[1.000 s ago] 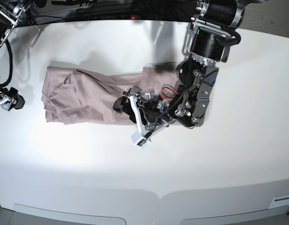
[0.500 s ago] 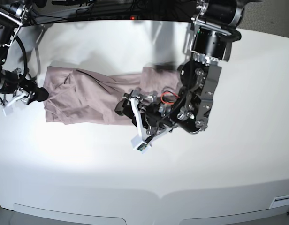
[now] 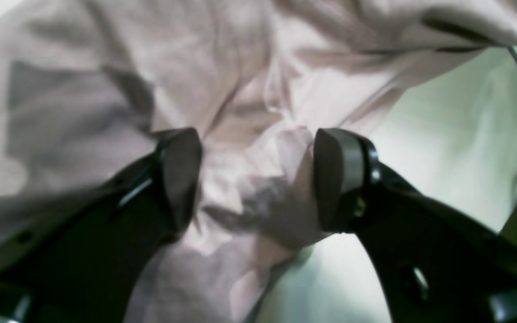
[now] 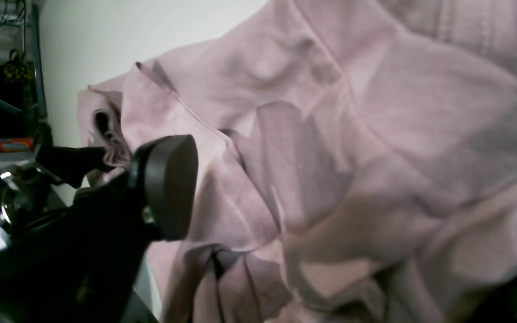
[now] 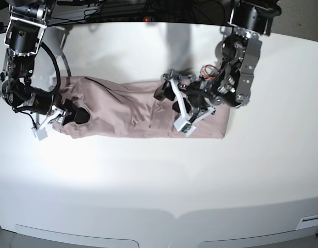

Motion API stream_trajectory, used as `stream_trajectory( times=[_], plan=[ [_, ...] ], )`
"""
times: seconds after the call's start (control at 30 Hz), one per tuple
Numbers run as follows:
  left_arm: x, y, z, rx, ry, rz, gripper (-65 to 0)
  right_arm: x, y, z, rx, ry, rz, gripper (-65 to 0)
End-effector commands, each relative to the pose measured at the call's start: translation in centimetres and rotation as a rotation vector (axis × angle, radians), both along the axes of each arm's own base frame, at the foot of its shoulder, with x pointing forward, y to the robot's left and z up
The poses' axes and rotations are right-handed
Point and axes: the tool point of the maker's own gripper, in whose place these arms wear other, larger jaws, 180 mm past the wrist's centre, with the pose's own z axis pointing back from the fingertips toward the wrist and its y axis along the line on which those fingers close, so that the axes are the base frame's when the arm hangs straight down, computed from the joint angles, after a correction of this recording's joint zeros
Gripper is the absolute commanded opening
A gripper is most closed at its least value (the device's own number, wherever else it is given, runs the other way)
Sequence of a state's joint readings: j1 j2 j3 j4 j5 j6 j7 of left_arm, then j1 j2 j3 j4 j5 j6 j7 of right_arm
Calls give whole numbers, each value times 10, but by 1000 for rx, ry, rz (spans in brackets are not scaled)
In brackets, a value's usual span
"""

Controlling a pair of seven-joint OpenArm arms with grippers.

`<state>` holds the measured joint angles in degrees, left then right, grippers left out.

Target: Fold the T-shirt properly

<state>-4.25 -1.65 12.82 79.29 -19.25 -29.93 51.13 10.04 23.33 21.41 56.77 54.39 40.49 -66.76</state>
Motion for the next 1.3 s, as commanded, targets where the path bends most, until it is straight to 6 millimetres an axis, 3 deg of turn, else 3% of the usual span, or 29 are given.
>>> stream_trajectory(
  times=[0.0, 0.13, 0.37, 0.63, 0.77, 0.9, 1.03, 1.17, 1.27],
  plan=[
    [-1, 13, -8, 78, 19, -3, -260, -1, -3, 1, -30, 29, 26, -321],
    [8, 13, -3, 71, -14, 6, -260, 16, -2, 16, -36, -3, 50, -650],
    [20, 1, 9, 37, -45, 17, -260, 45, 6, 48, 7, -80, 72, -650],
    [36, -21, 30, -30, -101, 25, -260, 60, 32, 91, 156, -184, 135, -650],
    [46, -23, 39, -24, -120, 18, -260, 66, 53, 104, 198, -242, 158, -650],
    [61, -13, 49, 60, -108, -22, -260, 69, 70, 112, 217, -279, 180, -650],
    [87, -3, 75, 87, -189, -18, -259, 71, 83, 119, 231, -307, 195, -650],
    [110, 25, 99, 143, -281, 1, -259, 73, 96, 123, 253, -328, 208, -650],
    [121, 58, 108, 221, -316, 25, -259, 74, 111, 124, 287, -333, 215, -650]
  ],
)
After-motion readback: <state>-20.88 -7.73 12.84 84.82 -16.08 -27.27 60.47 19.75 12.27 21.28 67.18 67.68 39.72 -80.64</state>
